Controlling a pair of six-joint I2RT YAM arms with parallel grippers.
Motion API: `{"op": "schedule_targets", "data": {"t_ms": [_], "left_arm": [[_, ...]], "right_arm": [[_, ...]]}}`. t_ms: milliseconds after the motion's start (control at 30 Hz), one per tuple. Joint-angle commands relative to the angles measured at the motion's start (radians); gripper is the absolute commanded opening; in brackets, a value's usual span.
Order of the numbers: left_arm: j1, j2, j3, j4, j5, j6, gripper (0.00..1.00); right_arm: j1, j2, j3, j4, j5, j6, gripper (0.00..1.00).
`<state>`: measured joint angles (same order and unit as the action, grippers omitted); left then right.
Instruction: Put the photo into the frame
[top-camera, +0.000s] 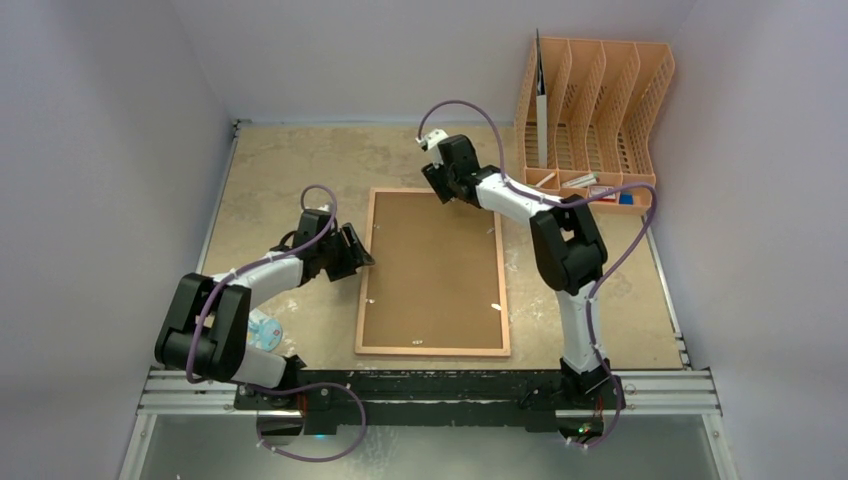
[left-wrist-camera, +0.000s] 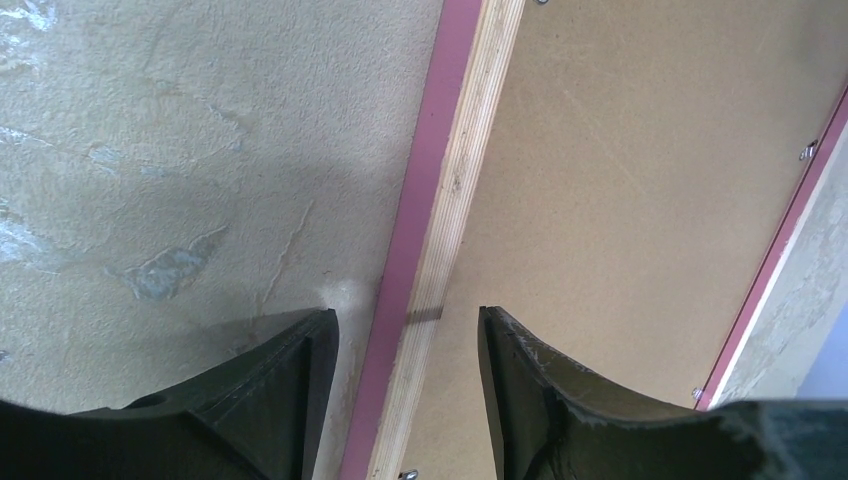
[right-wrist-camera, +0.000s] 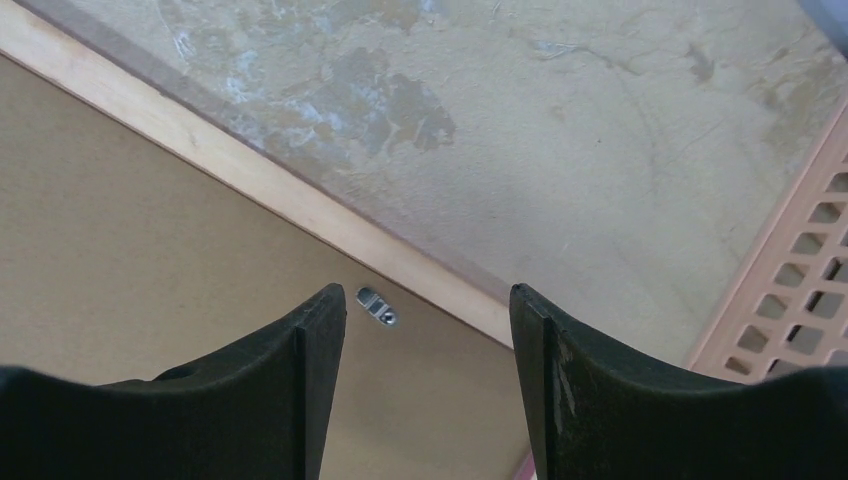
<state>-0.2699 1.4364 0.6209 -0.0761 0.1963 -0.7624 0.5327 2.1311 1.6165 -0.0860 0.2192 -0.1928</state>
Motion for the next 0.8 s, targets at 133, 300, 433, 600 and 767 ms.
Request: {"op": "schedule_targets", "data": {"t_ms": [133,300,433,600,767], "left_arm": [[-0.003,0.031,0.012,-0.022,0.013,0.024,0.53],[-0.003,0.033,0.013,-0.027,0.010,0.026,0.47],[-0.003,0.035,0.014,-0.032,0.008,0.029,0.42],[-0.003,0.035,0.016,-0.037,0.002,0.028,0.37],[-0.003,0.034,0.018,-0.041,0.003,0.031,0.33]], "right_arm": [[-0.008,-0.006,0.004,-0.047,-0.032,-0.167,0.64],[-0.015,0.017,0.014,-0.035,-0.032,-0.185,0.64],[-0.022,0.037,0.023,-0.041,-0.040,-0.208,0.64],[-0.024,0.048,0.015,-0.034,-0.046,-0.222,0.63],[-0.030,0.064,0.014,-0.022,-0.030,-0.218,0.55]]}}
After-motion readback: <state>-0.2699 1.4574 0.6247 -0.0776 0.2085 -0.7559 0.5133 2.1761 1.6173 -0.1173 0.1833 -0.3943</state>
